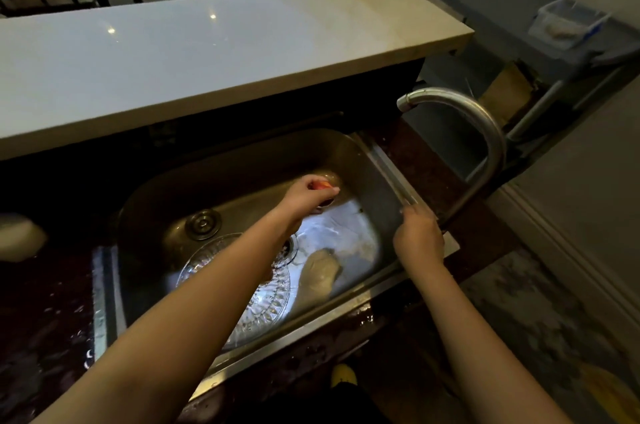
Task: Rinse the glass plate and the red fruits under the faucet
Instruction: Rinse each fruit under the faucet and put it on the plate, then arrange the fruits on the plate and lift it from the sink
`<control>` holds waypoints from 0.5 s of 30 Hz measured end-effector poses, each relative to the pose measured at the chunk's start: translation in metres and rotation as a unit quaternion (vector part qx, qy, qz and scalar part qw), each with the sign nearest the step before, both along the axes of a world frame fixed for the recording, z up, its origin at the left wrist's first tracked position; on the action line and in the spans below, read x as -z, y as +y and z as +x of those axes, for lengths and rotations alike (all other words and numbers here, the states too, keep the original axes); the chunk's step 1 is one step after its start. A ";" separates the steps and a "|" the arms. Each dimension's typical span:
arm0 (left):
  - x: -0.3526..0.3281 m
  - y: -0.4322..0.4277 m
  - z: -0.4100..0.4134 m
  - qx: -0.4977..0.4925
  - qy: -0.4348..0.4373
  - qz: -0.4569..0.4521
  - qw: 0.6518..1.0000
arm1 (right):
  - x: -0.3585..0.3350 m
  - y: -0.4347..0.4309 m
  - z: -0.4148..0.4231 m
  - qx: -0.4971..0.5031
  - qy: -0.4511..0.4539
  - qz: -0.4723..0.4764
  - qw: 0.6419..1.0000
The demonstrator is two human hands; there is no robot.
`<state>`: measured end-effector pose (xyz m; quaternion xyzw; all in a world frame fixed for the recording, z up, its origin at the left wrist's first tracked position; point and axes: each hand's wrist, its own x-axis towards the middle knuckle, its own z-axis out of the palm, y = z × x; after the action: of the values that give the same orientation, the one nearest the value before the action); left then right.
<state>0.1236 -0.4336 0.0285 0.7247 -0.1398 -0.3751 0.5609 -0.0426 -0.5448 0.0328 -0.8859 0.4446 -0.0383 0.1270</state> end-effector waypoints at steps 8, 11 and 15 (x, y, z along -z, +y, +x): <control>0.071 0.117 0.021 -0.101 0.102 0.099 0.985 | 0.033 0.059 0.024 -0.142 -0.058 0.003 0.988; 0.096 0.158 0.018 -0.140 0.052 0.182 0.972 | 0.064 0.081 0.042 -0.212 -0.025 0.136 0.967; 0.124 0.189 0.014 -0.171 0.006 0.209 0.963 | 0.100 0.103 0.071 -0.243 0.063 0.265 0.931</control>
<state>0.1375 -0.2448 -0.0955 0.8367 0.0704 -0.2987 0.4536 0.0284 -0.4421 -0.0677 -0.9015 0.2166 0.1692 0.3343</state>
